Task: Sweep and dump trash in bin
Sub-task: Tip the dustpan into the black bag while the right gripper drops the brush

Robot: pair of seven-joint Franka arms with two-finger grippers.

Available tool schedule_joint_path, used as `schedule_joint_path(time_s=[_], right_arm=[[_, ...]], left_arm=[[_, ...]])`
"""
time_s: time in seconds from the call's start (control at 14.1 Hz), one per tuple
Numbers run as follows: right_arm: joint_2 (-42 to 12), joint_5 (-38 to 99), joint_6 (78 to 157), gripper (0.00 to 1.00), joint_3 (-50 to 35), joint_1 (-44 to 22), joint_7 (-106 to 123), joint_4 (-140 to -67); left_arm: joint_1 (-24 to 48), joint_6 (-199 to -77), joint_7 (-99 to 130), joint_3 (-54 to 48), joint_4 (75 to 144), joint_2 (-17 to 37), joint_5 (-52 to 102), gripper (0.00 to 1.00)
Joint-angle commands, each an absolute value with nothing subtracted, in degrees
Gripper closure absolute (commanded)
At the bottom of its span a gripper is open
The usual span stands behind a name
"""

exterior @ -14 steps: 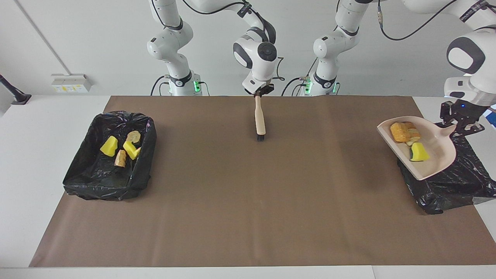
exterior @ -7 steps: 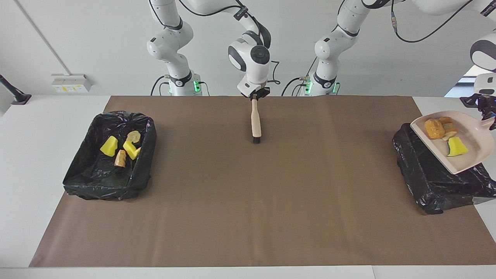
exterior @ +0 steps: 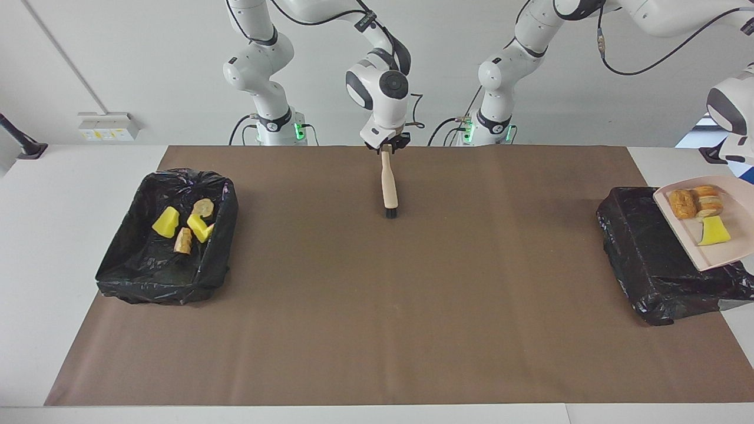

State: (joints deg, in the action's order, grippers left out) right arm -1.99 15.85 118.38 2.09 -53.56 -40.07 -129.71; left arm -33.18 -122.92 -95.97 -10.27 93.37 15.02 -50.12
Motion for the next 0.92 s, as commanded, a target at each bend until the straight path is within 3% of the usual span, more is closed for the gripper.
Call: schedule_joint_path(time_s=[0.0, 0.43, 0.71, 0.85], right_arm=[[-3.3, 14.6, 119.6, 0.0, 2.4, -52.4, -38.5, -127.5], [-2.5, 9.2, 118.6, 0.0, 2.5, -38.6, -37.4, -118.8], [-0.4, 4.2, 116.3, 0.0, 2.5, -28.4, -31.5, -116.4], [0.0, 4.2, 111.6, 0.0, 2.5, -21.9, -26.6, -112.8]], left_arm=[[-31.8, -123.8, -89.6, -10.0, 97.5, 12.9, -56.7, 1.0], [-27.5, -115.9, -83.1, -10.1, 99.7, 10.5, -71.4, 1.0], [-27.6, -115.9, -83.5, -10.5, 98.3, 7.9, -69.9, 1.0], [-27.1, -115.6, -83.4, -11.2, 97.1, 7.5, -62.9, 1.0]])
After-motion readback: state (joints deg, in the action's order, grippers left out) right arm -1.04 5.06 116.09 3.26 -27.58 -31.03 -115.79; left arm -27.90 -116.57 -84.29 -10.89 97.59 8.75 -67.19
